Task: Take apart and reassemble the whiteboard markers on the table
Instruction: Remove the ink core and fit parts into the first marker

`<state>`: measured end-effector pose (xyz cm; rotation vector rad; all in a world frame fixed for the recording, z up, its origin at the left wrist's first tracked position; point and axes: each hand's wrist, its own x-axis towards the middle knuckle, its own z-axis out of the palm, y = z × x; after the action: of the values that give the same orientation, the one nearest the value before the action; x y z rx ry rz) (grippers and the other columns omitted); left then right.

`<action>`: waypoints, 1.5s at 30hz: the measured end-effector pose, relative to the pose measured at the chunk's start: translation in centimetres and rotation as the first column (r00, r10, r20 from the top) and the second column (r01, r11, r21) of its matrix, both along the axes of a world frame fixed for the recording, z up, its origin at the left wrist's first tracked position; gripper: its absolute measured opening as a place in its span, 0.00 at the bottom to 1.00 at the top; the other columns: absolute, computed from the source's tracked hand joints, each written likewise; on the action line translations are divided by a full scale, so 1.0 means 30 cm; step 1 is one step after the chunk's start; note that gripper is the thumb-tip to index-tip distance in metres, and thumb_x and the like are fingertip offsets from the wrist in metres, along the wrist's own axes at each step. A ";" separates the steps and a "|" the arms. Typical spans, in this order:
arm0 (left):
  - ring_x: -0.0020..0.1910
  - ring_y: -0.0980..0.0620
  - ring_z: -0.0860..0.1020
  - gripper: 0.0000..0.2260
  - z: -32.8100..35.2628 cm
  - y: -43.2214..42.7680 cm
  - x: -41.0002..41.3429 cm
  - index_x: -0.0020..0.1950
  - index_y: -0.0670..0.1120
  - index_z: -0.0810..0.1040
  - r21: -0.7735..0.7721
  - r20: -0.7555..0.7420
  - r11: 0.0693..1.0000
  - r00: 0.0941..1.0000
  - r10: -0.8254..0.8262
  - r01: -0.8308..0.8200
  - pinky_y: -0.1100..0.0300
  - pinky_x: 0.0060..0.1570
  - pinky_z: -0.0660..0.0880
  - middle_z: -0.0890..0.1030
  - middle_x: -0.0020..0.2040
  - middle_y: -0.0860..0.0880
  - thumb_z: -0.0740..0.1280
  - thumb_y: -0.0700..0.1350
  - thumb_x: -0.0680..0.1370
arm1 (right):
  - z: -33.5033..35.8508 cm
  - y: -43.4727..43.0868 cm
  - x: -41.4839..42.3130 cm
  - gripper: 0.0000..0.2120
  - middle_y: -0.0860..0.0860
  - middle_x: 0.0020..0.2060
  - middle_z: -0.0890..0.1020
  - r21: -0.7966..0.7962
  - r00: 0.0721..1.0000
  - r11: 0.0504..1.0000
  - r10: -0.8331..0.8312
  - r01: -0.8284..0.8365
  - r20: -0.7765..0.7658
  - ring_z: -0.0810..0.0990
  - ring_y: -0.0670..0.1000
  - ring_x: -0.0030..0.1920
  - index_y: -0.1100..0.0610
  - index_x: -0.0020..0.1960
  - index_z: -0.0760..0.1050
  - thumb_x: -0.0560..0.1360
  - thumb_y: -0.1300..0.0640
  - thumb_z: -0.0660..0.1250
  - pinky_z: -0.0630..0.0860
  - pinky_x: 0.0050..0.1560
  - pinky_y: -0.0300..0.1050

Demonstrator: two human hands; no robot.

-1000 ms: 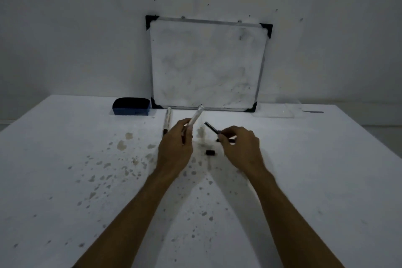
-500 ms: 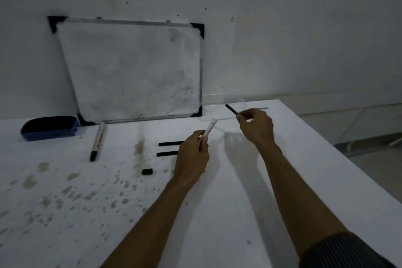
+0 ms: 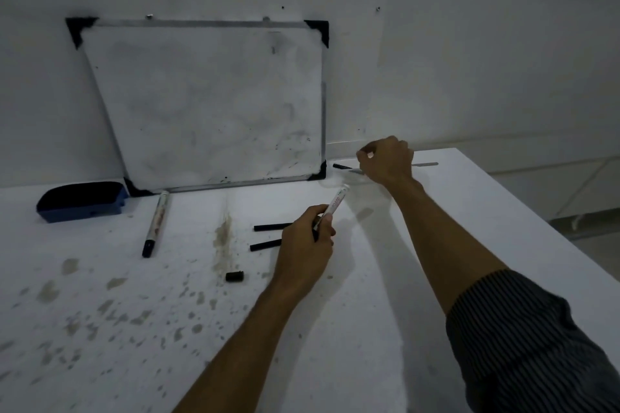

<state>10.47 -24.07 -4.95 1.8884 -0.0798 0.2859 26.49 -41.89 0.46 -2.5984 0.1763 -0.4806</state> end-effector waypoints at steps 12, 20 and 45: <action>0.35 0.54 0.79 0.09 0.193 0.175 -0.015 0.59 0.49 0.81 0.065 0.002 0.989 0.991 0.134 -0.134 0.65 0.29 0.73 0.83 0.45 0.50 0.64 0.45 0.83 | -0.070 0.200 -0.494 0.08 0.50 0.45 0.84 0.575 0.962 0.794 0.269 -0.199 -0.038 0.82 0.49 0.43 0.48 0.55 0.83 0.77 0.54 0.70 0.76 0.43 0.41; 0.33 0.56 0.73 0.15 0.116 0.438 -0.167 0.60 0.49 0.82 0.192 -0.018 0.977 0.995 0.103 -0.097 0.61 0.33 0.69 0.79 0.37 0.52 0.59 0.54 0.85 | -0.124 0.333 -0.567 0.12 0.53 0.56 0.78 0.186 0.910 0.919 0.378 -0.347 -0.171 0.82 0.53 0.53 0.41 0.55 0.82 0.73 0.42 0.73 0.78 0.55 0.48; 0.54 0.59 0.78 0.11 0.014 0.620 -0.211 0.63 0.73 0.77 0.167 0.123 0.986 0.992 -0.008 -0.013 0.60 0.57 0.76 0.80 0.50 0.67 0.62 0.58 0.84 | -0.146 0.553 -0.679 0.08 0.55 0.39 0.78 0.971 0.941 0.167 0.322 -0.170 0.109 0.76 0.49 0.39 0.59 0.54 0.84 0.82 0.58 0.67 0.78 0.47 0.45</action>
<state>4.15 -5.46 -4.53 2.0365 -0.1902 0.4088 6.13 -25.29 -3.92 -1.2697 0.0437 0.0074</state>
